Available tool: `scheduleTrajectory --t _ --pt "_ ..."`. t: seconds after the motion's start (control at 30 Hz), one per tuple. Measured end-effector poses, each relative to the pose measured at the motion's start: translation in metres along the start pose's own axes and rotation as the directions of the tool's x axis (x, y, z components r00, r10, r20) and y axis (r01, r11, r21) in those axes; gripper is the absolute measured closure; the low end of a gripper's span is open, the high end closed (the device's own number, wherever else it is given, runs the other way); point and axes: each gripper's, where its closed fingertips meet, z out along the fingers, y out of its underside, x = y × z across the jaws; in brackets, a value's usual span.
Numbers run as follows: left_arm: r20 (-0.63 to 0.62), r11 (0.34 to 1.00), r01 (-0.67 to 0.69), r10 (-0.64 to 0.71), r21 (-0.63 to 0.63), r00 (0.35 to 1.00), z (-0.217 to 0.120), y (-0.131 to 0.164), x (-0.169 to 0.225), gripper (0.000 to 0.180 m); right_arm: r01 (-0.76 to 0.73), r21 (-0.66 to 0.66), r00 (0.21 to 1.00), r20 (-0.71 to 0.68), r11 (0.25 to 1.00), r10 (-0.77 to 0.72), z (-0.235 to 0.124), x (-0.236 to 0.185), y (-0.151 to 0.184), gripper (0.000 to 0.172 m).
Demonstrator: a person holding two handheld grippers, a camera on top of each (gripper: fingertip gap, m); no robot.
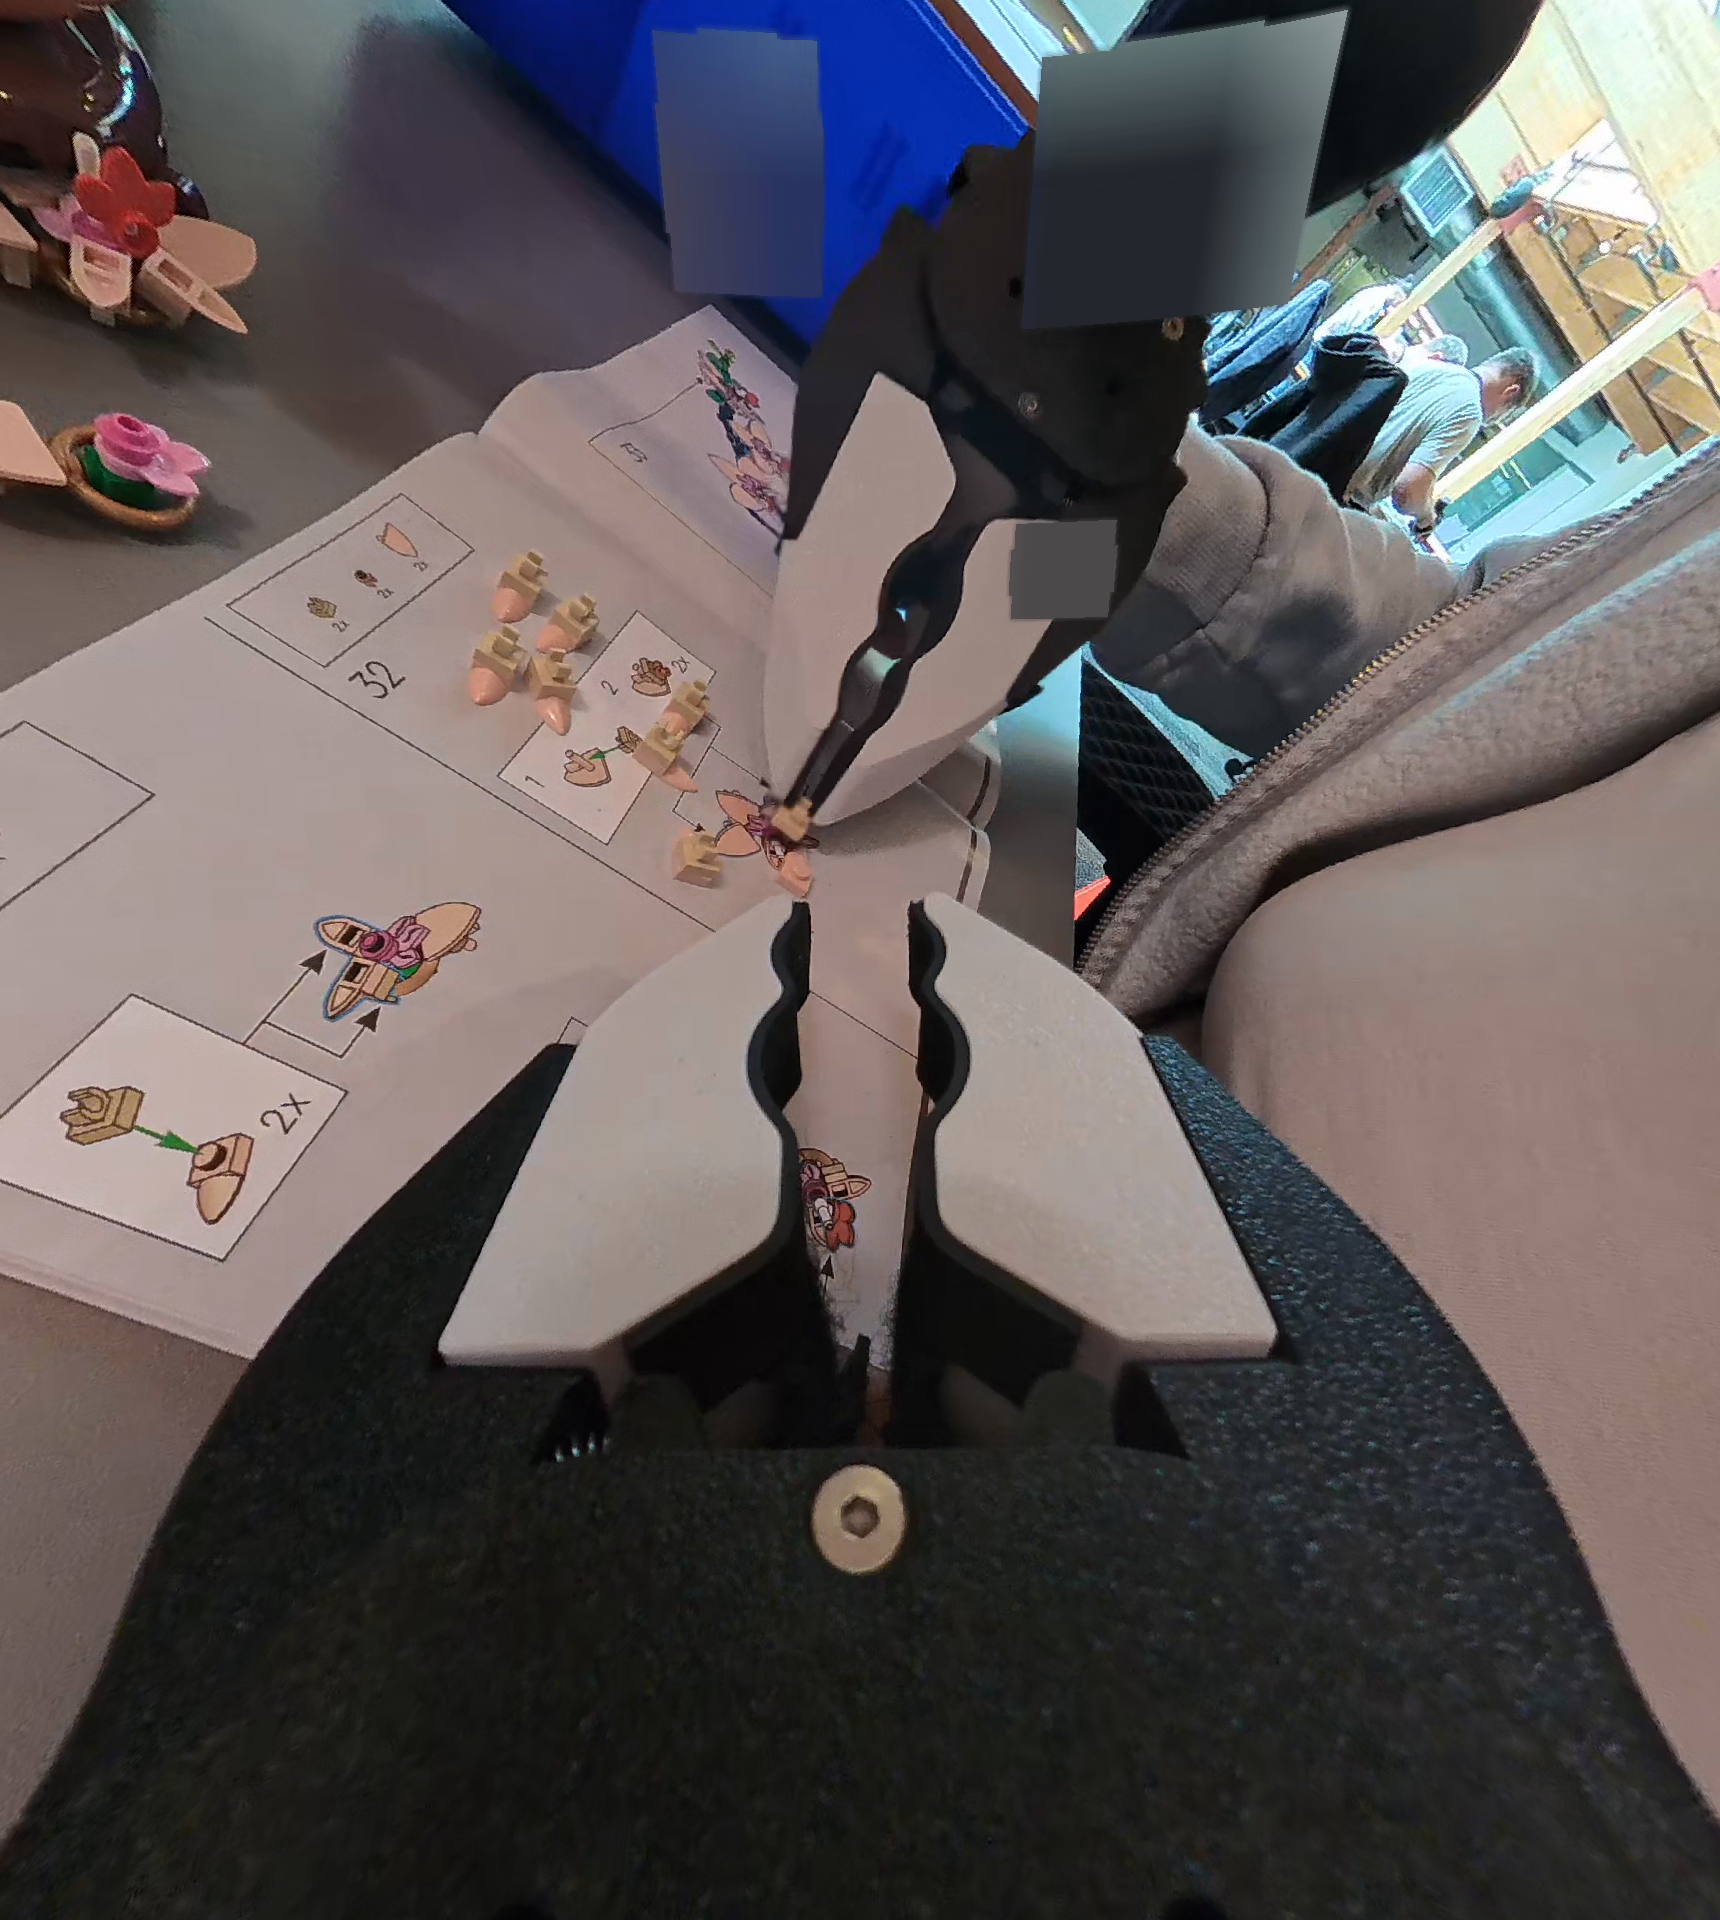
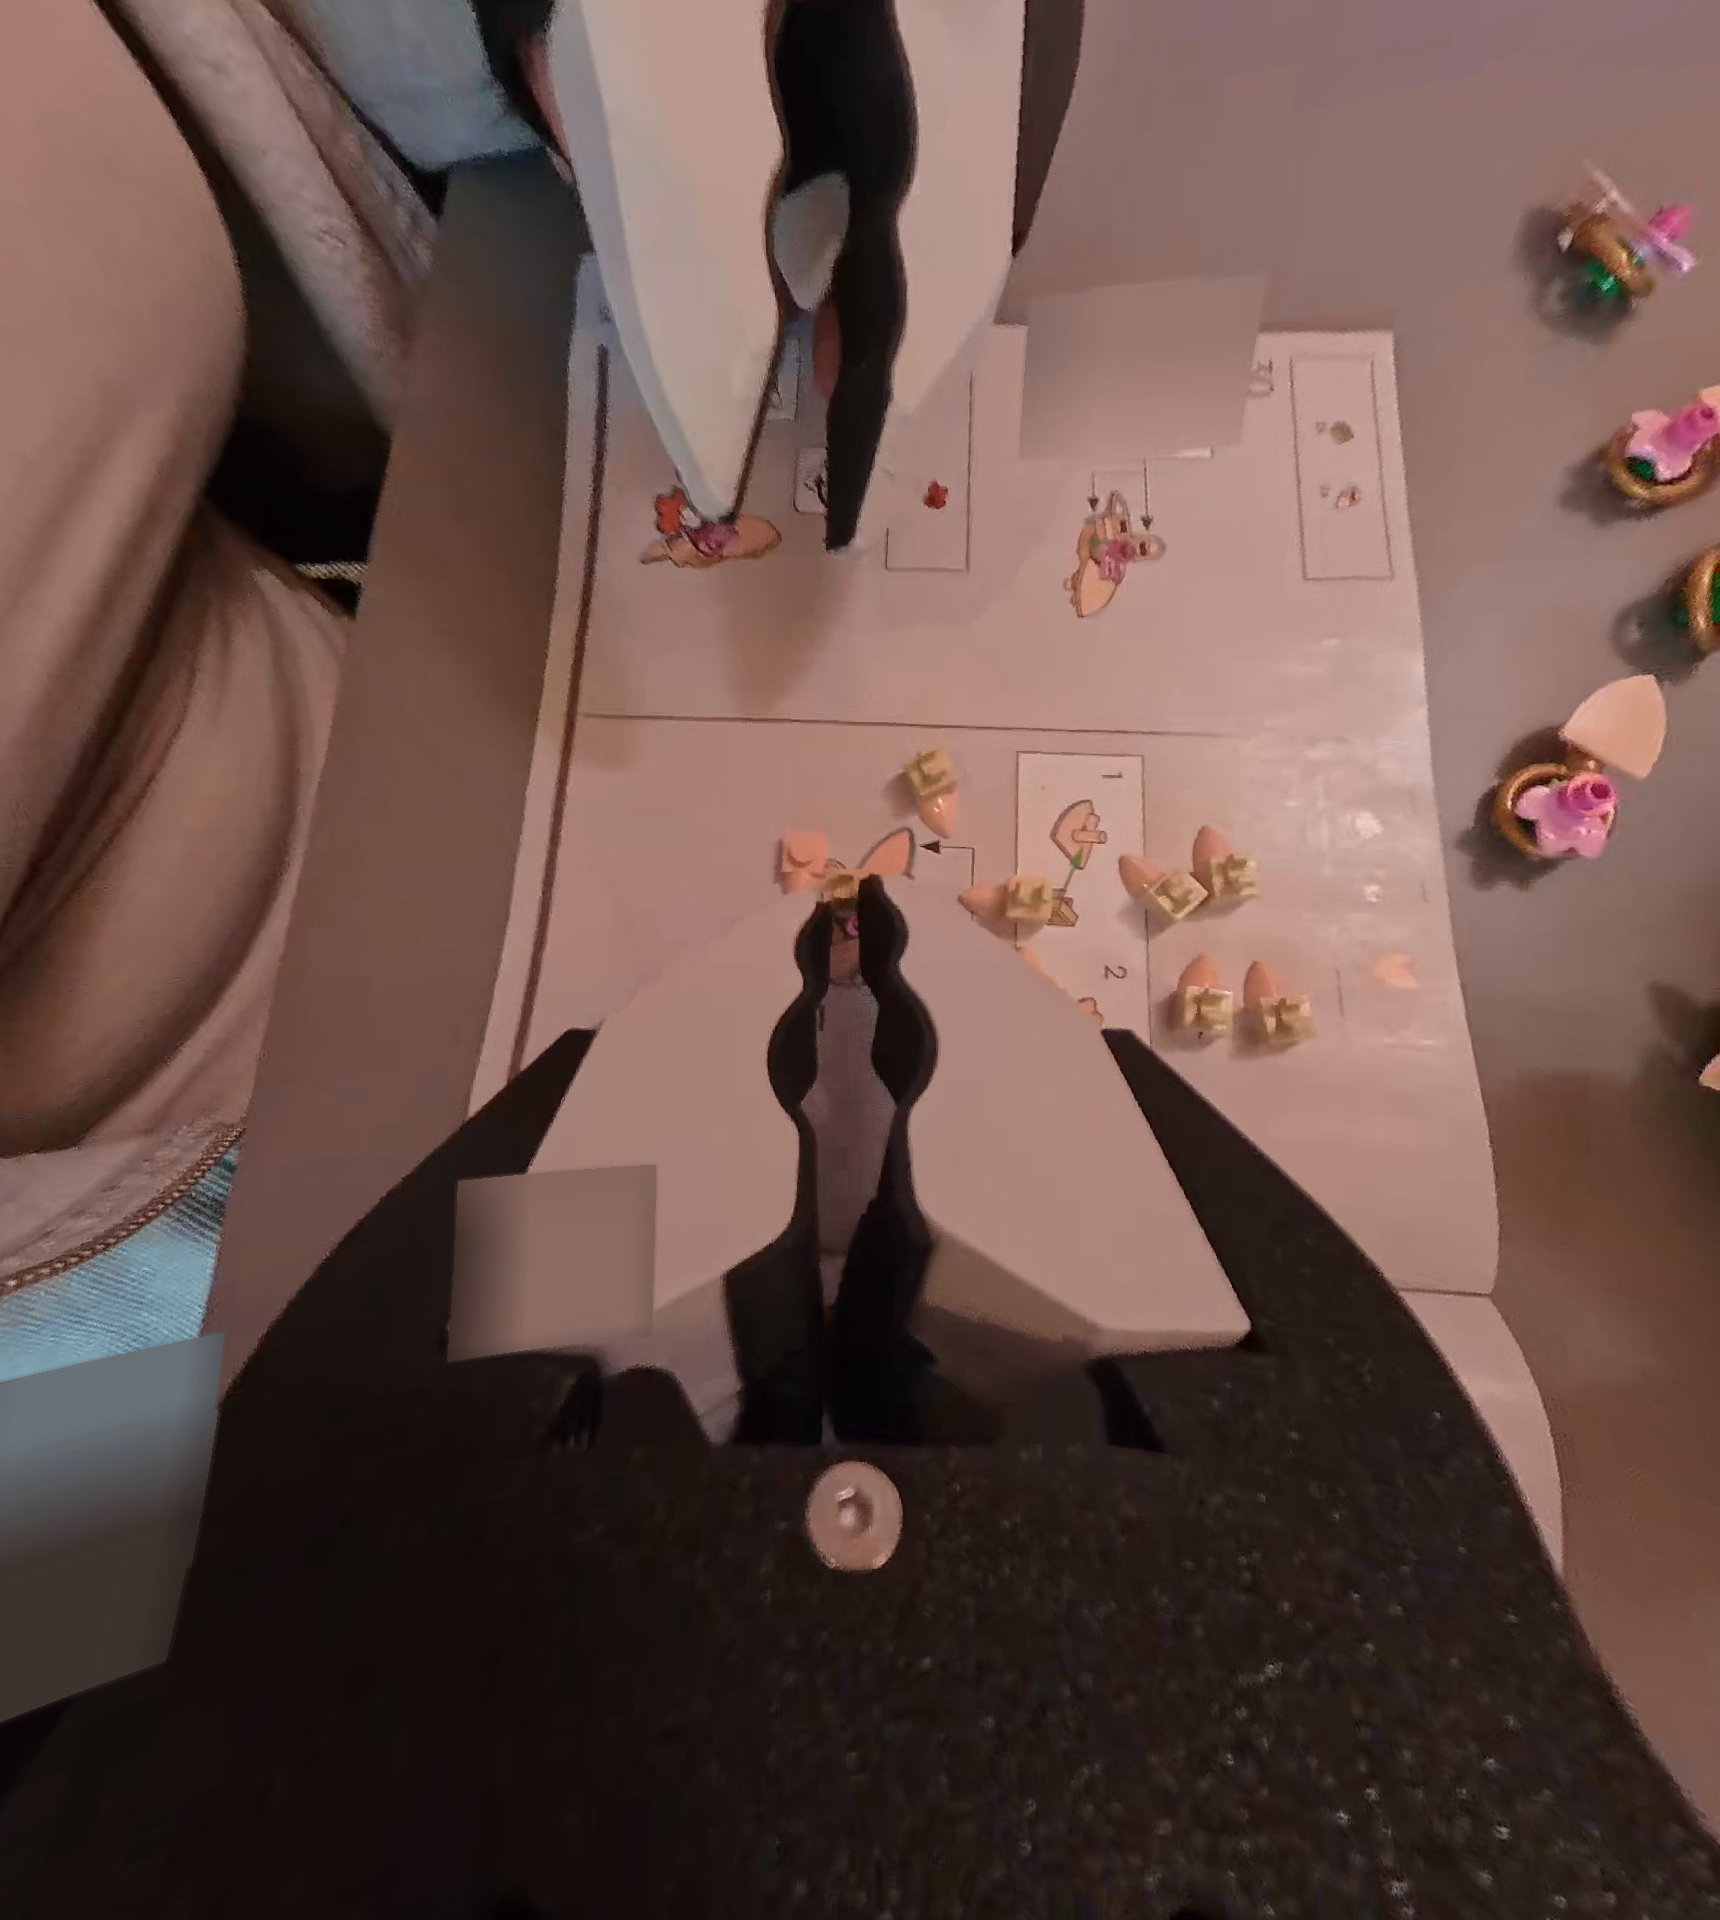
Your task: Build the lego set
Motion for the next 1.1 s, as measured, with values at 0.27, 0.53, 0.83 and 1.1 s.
scheduleTrajectory --t 0.27,0.53,0.83,1.1 --pt "0.003 1.0 -0.002 0.002 0.002 1.0 0.0 0.0 0.0 0.163 -0.001 0.026 0.999 0.04 1.0 0.0 0.008 -0.01 -0.006 0.168" --pt "0.005 1.0 -0.002 0.002 0.0 1.0 0.0 0.0 0.0 0.162 -0.009 0.024 1.0 0.028 1.0 0.008 0.007 -0.009 -0.006 0.168" --pt "0.005 1.0 -0.002 0.002 0.001 1.0 0.0 0.0 0.0 0.163 0.005 -0.031 1.0 0.019 1.0 -0.004 0.01 -0.01 -0.005 0.168" --pt "0.003 1.0 -0.001 0.001 0.004 1.0 0.0 0.0 0.0 0.163 -0.01 -0.06 1.0 0.021 0.998 0.011 0.011 -0.01 -0.005 0.167"
